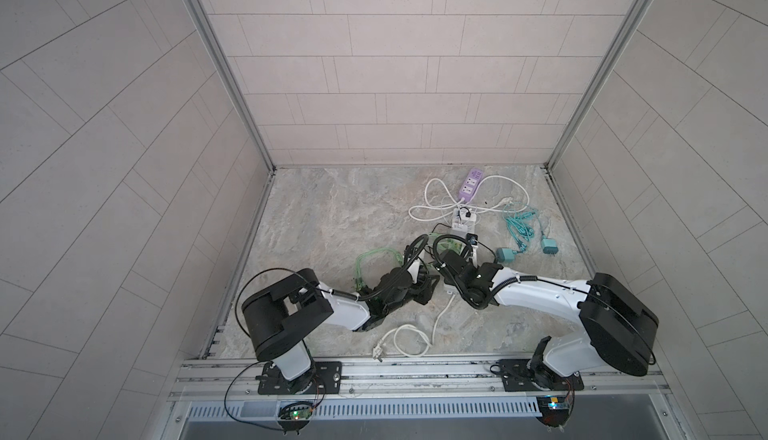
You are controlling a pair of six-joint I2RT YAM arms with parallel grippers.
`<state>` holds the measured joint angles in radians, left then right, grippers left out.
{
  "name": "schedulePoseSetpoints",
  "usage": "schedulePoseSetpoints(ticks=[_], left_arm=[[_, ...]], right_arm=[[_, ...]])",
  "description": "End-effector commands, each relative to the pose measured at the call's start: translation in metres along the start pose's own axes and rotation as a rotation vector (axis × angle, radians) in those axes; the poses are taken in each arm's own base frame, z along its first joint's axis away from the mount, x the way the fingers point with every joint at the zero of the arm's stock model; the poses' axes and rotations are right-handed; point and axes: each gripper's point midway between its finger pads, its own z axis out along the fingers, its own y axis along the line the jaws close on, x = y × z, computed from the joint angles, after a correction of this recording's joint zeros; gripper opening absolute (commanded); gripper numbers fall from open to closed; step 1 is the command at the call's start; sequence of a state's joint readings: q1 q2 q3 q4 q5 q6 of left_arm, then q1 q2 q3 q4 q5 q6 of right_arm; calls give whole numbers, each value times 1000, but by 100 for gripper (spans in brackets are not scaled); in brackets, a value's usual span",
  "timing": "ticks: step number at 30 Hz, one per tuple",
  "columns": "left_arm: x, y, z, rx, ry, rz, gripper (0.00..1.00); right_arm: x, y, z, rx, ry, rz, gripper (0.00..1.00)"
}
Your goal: Insert the plug
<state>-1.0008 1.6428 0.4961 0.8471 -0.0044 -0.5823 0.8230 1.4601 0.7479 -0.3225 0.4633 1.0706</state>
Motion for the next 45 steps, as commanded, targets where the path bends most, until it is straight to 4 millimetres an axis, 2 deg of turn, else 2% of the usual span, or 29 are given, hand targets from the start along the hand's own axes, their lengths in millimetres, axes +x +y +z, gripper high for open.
schedulePoseSetpoints(ticks=[1,9,14,17,25,31,37,45], left_arm=[[-4,4,-5,-17,-12,18,46],[-13,8,-12,-49,-40,17,46],[-27,23,-28,-145,-84,22,47],[-35,36,-41,-224,-102,22,50],[-56,71,-83,-416,-147,17,59],[-62,100,-113,-558,-100,-68,60],[-70,117,-141,-634,-176,-78,60],[-79,131,-179,-698,-199,-156,60]], right_arm=[[30,-25,7,80,109,-65,0],[71,-43,36,132,222,-95,0],[102,-35,55,110,327,-114,0],[106,-24,56,80,357,-136,0],[100,24,43,-3,420,-256,0],[115,69,37,-81,475,-327,0],[122,119,28,-143,508,-463,0],[109,155,28,-172,496,-496,0]])
